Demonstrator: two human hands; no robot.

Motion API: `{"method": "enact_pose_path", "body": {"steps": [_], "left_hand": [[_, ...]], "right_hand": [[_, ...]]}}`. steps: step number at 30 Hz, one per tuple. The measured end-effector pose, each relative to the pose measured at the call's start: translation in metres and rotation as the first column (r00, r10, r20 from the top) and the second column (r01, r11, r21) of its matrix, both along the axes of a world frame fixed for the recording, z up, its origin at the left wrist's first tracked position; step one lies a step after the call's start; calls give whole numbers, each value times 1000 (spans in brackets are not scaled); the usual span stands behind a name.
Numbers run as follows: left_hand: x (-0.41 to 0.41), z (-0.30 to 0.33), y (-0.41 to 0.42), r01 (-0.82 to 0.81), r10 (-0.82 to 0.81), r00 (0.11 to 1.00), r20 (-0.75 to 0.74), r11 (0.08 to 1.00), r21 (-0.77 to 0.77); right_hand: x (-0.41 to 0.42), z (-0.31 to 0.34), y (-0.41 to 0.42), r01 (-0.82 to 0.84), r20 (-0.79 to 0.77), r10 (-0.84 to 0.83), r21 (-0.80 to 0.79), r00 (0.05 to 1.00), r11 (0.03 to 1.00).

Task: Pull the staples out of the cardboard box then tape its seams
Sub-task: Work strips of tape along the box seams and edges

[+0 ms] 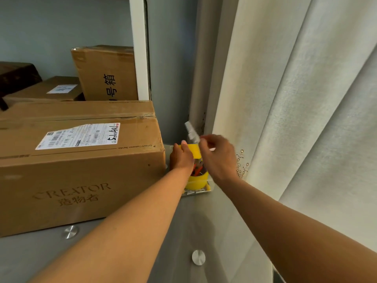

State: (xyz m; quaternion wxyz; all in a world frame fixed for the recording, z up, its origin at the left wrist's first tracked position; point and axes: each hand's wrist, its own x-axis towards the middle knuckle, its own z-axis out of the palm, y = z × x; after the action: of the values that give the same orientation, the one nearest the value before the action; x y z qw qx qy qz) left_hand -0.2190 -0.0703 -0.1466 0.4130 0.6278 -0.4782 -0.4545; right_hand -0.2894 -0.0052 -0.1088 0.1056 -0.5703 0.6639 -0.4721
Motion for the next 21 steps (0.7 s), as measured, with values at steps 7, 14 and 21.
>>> {"method": "enact_pose_path", "body": {"steps": [7, 14, 21], "left_hand": [[9, 4, 7, 39, -36, 999, -29, 993, 109], [6, 6, 10, 12, -13, 1000, 12, 997, 78], [7, 3, 4, 95, -93, 994, -58, 995, 24]], "right_hand": [[12, -21, 0, -96, -139, 96, 11, 986, 995], [6, -31, -1, -24, -246, 69, 184, 967, 983], [-4, -40, -12, -93, -217, 214, 461, 953, 882]]}}
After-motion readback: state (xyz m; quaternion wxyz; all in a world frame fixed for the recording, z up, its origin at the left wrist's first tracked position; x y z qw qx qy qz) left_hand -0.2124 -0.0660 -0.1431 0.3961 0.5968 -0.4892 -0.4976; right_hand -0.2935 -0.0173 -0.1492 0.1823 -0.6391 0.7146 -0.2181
